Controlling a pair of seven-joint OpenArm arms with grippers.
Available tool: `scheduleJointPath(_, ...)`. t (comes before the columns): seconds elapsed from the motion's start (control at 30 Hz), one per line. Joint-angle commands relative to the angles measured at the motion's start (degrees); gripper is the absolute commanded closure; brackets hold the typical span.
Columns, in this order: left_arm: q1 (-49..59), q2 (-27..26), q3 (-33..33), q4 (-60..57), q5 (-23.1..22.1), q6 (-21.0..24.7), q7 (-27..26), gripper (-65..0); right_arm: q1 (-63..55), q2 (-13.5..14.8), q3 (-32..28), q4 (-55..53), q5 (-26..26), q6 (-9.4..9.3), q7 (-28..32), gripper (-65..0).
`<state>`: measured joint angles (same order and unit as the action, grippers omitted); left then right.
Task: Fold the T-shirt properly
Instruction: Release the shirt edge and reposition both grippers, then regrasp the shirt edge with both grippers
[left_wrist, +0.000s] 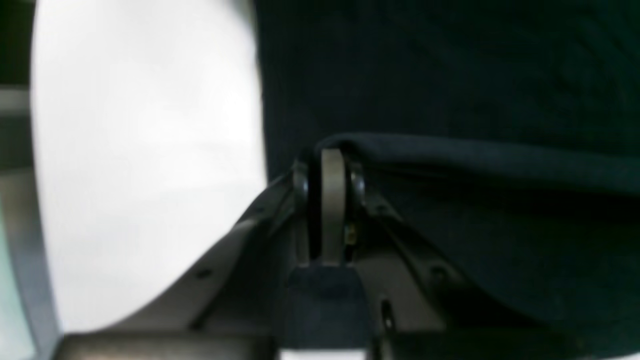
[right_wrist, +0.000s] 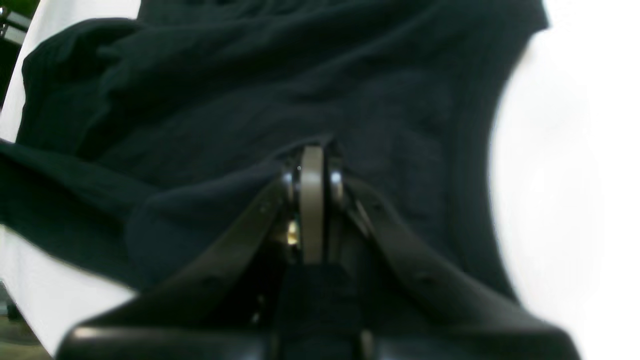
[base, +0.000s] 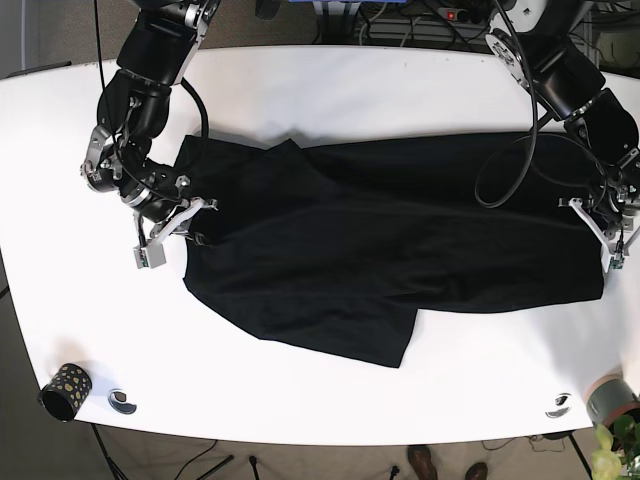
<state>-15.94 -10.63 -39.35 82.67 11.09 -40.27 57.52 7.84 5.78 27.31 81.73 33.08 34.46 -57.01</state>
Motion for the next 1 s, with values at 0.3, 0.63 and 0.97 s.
scheduleJointPath(0.3,-2.21,-3.30,5.11,-7.99,-0.76,0.27,-3.58,-33.9,0.65,5.60,0.25,1.30,1.25,0.14,2.82,-49.6)
scheduleJointPath(0.63,8.08,-3.21,4.94,4.93,-1.03,0.27,-3.76,-26.8,-11.13,9.47,0.25,9.65,1.25,0.05,2.90,-50.1)
scheduleJointPath(0.97,23.64,-3.21,4.85,10.73,-8.41,0.27,-18.62,-25.7,-18.87,9.12,0.34,11.41,-4.38,0.66,3.08,-46.9)
